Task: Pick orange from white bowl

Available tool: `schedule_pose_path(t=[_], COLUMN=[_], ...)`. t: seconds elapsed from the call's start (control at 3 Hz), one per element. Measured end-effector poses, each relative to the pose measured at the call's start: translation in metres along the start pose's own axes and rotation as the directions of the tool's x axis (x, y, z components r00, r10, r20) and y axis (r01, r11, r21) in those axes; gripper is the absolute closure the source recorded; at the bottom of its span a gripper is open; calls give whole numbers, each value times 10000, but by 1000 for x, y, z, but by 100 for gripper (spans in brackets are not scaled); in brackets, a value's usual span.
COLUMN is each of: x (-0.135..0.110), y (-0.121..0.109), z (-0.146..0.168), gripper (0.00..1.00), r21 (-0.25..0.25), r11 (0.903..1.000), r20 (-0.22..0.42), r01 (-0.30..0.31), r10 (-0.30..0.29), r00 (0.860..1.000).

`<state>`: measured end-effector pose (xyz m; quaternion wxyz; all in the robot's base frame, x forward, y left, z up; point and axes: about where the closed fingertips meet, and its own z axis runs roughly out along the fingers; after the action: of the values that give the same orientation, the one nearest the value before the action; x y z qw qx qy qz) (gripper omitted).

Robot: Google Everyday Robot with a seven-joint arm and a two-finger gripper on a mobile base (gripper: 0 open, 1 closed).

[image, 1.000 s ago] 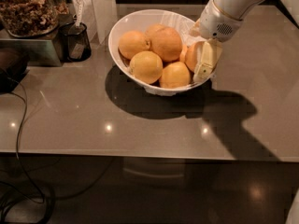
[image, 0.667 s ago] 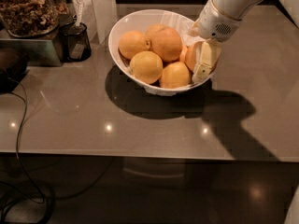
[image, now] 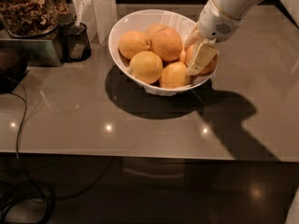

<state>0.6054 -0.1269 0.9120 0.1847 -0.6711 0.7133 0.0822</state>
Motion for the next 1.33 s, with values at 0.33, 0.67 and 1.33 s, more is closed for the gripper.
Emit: schedule_pose_path(t=[0.33, 0.67, 1.33], x=[0, 0, 0], y=[0, 0, 0], z=[0, 0, 0], gripper=[65, 88, 100], r21=[0, 0, 2], r11=[10000, 10000, 10000], r20=[0, 0, 2], r01=[0, 0, 0], r10=[0, 0, 0], r00=[10000, 10000, 10000])
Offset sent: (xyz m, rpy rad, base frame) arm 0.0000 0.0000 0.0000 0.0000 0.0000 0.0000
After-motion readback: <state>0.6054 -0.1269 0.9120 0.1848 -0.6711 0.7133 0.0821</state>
